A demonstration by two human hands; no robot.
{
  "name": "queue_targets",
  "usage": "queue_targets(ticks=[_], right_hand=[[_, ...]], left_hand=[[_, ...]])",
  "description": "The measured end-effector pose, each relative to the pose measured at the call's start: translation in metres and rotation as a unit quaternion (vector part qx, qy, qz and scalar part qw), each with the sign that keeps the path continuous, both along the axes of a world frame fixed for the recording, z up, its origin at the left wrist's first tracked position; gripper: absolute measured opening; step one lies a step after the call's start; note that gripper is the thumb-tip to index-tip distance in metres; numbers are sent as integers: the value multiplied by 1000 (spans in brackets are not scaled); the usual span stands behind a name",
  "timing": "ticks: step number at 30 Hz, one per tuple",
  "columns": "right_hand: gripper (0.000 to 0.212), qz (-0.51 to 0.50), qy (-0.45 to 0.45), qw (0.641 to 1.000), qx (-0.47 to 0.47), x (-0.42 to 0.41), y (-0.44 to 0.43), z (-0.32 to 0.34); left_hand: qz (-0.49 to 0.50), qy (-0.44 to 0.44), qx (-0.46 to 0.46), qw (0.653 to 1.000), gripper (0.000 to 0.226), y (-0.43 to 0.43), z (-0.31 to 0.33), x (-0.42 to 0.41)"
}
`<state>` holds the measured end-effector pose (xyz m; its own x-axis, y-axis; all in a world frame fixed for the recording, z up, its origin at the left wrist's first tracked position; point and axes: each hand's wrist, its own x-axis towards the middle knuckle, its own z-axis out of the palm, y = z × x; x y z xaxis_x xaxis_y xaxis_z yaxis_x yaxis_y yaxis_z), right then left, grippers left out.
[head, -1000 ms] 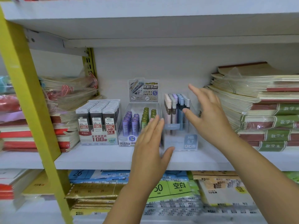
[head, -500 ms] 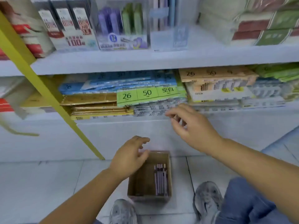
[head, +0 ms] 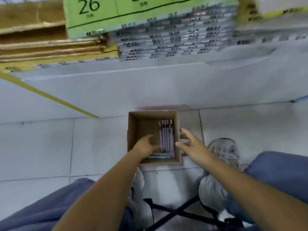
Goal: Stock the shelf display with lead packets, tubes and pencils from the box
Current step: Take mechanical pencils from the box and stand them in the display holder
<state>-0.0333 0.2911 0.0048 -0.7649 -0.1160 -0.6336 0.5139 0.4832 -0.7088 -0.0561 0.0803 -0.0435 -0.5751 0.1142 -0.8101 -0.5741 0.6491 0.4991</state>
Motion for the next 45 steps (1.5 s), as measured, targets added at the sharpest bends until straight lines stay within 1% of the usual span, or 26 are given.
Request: queue_targets(ticks=[2,4,7,9,15,19,21,25,28,29,34,37,39,42,45], right_hand=[[61,-25,-21,999,-40,0,3,-5],[59,-33,-33,997,-62,1,6,-8],[52,-40,-36,995,-85,2,8,-8],[51,-51,-41,993,-100,2,7,-6],[53,-60,-53,991,-109,1,8,-2],[53,-65,-56,989,-119,-1,9,0],[52,-66,-58,988,-124,-2,9,1],[52,-66,-63,987,-133,-3,9,2],[53,-65,-68,987,-131,-3,9,2],[53,-65,-68,987,-132,-4,9,2],[53,-71,-76,985,-137,-3,11,2],[52,-72,-75,985,-137,-3,10,3],[52,-74,-74,985,-140,-4,10,3],[53,-75,-76,984,-143,-4,11,2],[55,-81,-77,983,-147,-4,11,1]], left_hand=[[11,-43,19,999,71,-3,-12,-1],[38,-62,38,997,66,-3,-22,-3],[83,-44,59,994,62,8,-31,-9],[101,-35,73,992,56,17,-35,-13],[97,-25,83,991,34,32,-46,-20],[138,-52,100,984,33,38,-47,-22],[137,-70,112,982,33,44,-46,-23],[135,-82,104,982,34,49,-46,-25],[131,-118,124,977,16,51,-44,-26],[129,-126,124,976,13,52,-44,-26],[123,-130,119,977,8,55,-42,-28],[134,-133,128,974,22,54,-39,-28],[142,-134,135,971,26,53,-38,-27],[151,-138,141,969,25,52,-36,-26],[160,-136,139,968,18,53,-35,-25]])
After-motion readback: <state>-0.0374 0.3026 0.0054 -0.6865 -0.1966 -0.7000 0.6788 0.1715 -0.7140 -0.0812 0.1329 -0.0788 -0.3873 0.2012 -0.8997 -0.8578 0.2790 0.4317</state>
